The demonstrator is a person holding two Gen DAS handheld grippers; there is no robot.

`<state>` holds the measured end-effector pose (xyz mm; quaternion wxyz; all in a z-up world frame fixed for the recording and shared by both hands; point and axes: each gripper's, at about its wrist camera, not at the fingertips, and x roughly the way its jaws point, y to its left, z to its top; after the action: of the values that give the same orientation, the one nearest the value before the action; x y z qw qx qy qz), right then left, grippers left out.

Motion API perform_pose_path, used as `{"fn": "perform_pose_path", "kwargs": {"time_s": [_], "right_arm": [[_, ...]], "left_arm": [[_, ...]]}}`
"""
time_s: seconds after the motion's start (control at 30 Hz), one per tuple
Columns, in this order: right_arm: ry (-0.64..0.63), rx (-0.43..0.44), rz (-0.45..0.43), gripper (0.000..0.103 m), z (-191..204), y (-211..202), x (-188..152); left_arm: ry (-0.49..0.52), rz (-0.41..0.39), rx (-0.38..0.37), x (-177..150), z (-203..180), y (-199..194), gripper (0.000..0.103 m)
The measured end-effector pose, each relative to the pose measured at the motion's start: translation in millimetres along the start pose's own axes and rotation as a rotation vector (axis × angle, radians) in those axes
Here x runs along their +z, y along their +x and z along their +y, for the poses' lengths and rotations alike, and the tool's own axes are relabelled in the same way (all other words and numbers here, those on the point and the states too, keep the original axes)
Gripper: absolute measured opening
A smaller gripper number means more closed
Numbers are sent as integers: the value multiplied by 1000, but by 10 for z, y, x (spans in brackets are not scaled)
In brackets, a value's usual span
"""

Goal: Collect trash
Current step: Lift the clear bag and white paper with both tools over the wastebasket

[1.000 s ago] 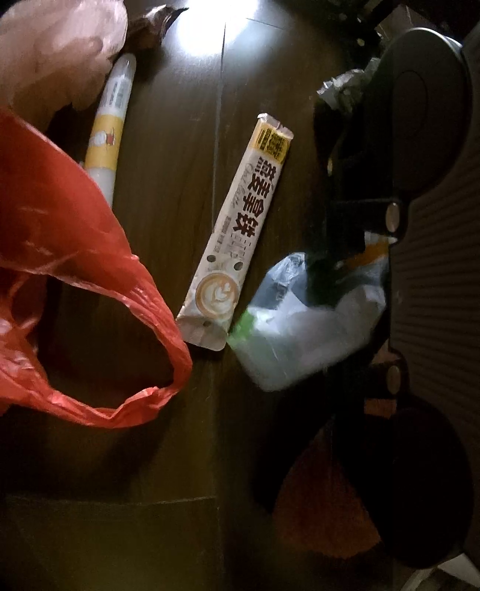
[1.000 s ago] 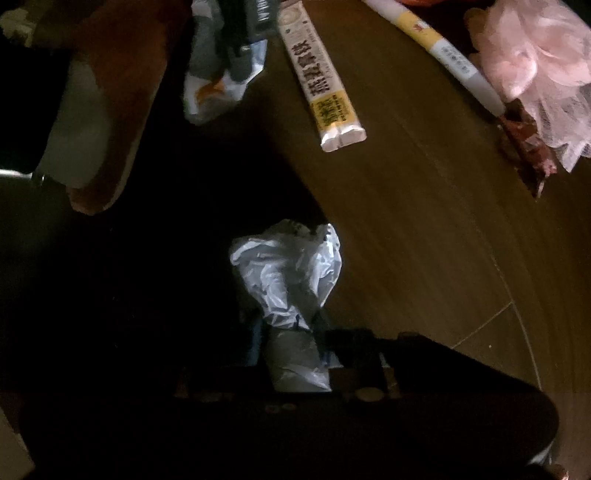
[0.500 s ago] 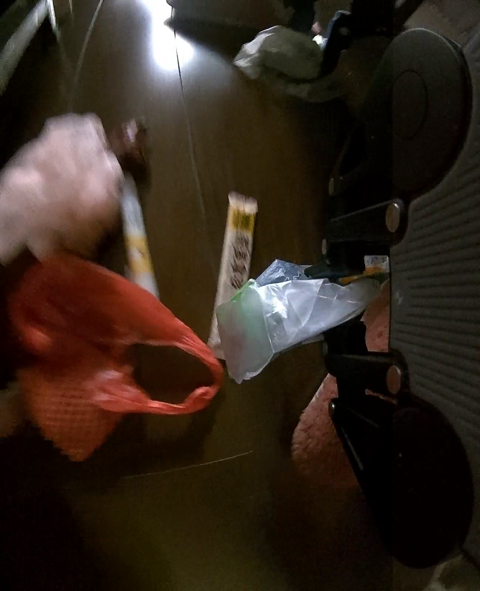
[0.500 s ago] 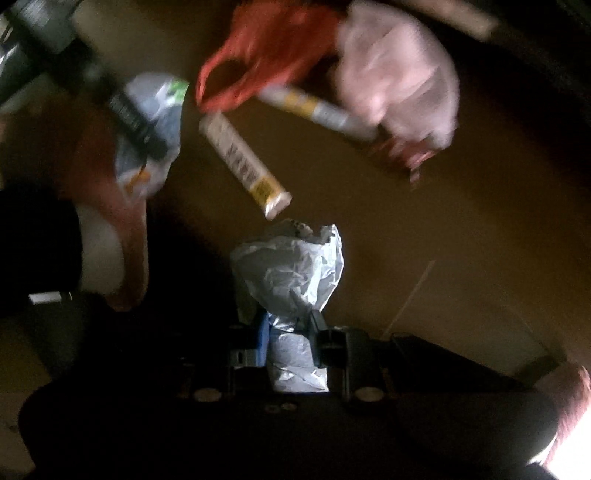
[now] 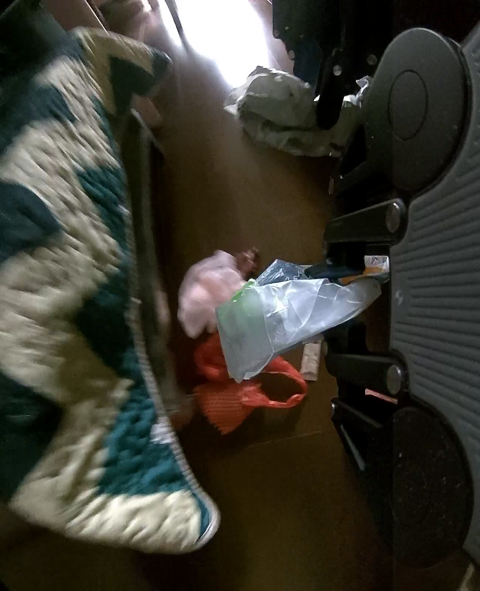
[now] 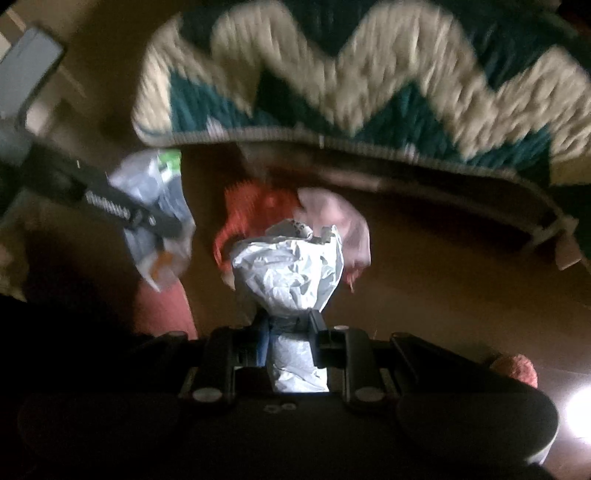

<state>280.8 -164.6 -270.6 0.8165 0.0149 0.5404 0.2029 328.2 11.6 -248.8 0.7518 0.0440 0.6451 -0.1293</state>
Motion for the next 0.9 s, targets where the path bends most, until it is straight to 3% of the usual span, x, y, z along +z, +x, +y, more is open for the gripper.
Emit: {"fn": "perform_pose_path", "kwargs": {"time_s": [0.47, 0.9], "right_arm": [[-34, -11, -370, 20, 259, -1783, 354], [-97, -94, -624, 20, 427, -2830, 1134]], "left_arm": [[55, -365, 75, -194, -607, -1774, 20], [26, -650, 110, 254, -699, -3080, 20]]}}
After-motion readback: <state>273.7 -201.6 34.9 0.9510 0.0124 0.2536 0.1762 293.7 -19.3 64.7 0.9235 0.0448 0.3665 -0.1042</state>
